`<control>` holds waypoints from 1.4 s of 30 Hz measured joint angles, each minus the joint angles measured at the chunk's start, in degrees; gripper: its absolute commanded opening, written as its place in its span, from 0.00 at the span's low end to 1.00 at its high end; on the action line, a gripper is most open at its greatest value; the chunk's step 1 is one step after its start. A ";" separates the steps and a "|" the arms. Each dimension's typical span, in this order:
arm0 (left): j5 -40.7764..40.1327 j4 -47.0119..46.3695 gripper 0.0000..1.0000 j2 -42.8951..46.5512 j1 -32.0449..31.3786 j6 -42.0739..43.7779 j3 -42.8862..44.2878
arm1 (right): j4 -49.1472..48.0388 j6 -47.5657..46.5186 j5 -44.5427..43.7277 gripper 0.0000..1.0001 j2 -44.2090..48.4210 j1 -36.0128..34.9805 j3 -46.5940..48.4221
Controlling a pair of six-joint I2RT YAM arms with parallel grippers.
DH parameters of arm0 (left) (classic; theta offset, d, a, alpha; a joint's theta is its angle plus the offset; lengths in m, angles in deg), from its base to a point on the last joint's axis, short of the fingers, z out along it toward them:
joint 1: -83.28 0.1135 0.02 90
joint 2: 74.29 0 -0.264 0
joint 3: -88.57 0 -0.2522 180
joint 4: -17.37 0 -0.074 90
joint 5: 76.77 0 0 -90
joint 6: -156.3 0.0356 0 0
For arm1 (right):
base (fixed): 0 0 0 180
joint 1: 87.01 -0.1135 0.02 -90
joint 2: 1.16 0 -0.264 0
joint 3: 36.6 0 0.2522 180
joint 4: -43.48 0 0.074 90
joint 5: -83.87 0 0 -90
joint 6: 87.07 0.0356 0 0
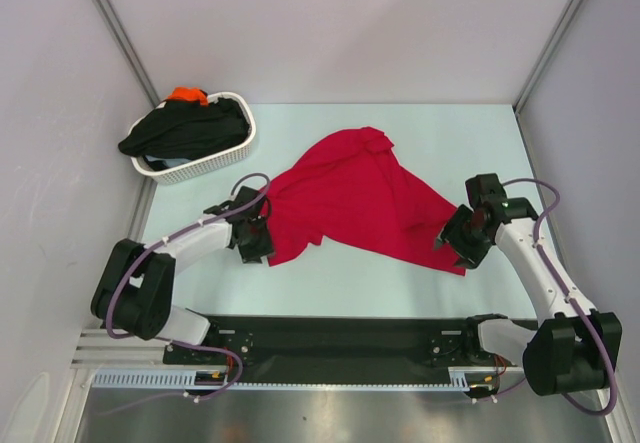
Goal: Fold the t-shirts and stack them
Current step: Flatten the tshirt out
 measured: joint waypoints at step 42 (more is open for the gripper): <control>5.49 -2.27 0.00 6.56 -3.52 6.14 1.73 | -8.74 5.64 -6.69 0.41 -6.64 14.03 -12.24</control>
